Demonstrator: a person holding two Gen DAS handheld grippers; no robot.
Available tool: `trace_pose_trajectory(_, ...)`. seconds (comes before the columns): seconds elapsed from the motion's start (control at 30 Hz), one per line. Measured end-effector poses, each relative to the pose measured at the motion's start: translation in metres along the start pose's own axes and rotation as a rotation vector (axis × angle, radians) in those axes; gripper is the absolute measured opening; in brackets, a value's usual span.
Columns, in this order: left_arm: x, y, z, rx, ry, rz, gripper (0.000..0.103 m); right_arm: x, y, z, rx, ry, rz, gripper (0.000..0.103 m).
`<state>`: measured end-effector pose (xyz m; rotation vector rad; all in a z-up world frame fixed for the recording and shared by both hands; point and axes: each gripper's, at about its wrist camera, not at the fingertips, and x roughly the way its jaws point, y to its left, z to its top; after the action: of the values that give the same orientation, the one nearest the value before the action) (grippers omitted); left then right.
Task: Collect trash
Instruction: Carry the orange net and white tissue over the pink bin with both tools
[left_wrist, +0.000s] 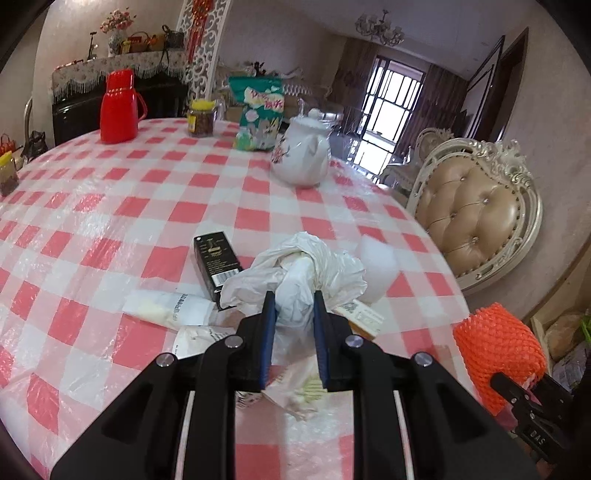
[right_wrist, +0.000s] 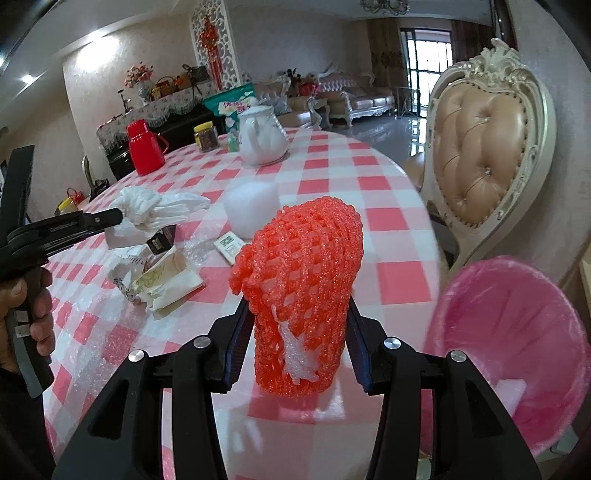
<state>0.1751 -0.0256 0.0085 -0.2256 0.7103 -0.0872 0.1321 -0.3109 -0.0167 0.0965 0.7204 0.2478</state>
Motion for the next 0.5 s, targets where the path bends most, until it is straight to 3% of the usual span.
trace_pose_trajectory(0.5, -0.026, -0.09, -0.015, 0.094, -0.015, -0.161, 0.019, -0.049, -0.075, -0.007, 0.095, -0.066, -0.158, 0.046)
